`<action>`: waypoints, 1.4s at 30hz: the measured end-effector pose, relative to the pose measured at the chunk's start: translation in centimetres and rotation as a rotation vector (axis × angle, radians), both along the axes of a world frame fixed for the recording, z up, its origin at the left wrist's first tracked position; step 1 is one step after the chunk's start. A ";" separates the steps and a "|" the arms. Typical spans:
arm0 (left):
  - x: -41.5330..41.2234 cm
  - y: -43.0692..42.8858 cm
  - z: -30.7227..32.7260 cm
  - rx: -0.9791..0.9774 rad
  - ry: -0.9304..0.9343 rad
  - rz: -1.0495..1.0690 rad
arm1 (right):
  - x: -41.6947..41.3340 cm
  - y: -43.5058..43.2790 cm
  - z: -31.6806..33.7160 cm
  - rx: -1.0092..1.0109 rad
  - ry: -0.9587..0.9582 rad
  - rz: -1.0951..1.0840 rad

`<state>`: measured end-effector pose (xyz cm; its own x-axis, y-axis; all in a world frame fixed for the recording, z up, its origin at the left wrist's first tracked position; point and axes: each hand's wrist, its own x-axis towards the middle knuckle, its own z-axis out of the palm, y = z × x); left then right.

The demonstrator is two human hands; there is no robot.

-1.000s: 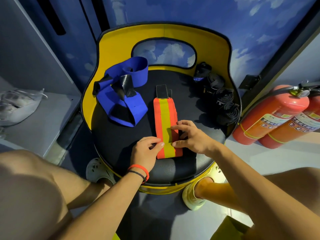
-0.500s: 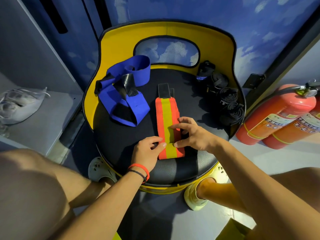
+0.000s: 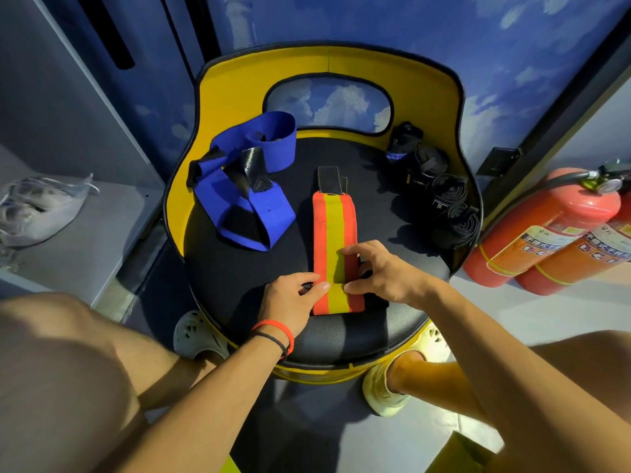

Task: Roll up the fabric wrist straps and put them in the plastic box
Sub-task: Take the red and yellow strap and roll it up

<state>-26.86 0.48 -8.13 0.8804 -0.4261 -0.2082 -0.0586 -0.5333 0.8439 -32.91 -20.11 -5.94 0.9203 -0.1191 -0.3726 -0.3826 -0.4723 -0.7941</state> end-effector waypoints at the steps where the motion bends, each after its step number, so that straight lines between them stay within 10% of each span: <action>1: 0.0 0.0 0.1 0.009 -0.009 -0.009 | 0.0 0.0 -0.1 -0.002 -0.004 -0.011; 12: 0.3 -0.8 0.2 0.031 -0.074 0.077 | 0.0 -0.1 -0.3 -0.162 0.035 -0.006; 22: 1.5 -2.2 -0.4 0.142 -0.139 0.115 | -3.0 4.0 -1.5 -0.777 -0.495 0.102; 42: 0.8 -0.1 3.2 0.252 -0.025 -0.131 | -4.5 3.7 -0.6 -0.221 -0.125 -0.359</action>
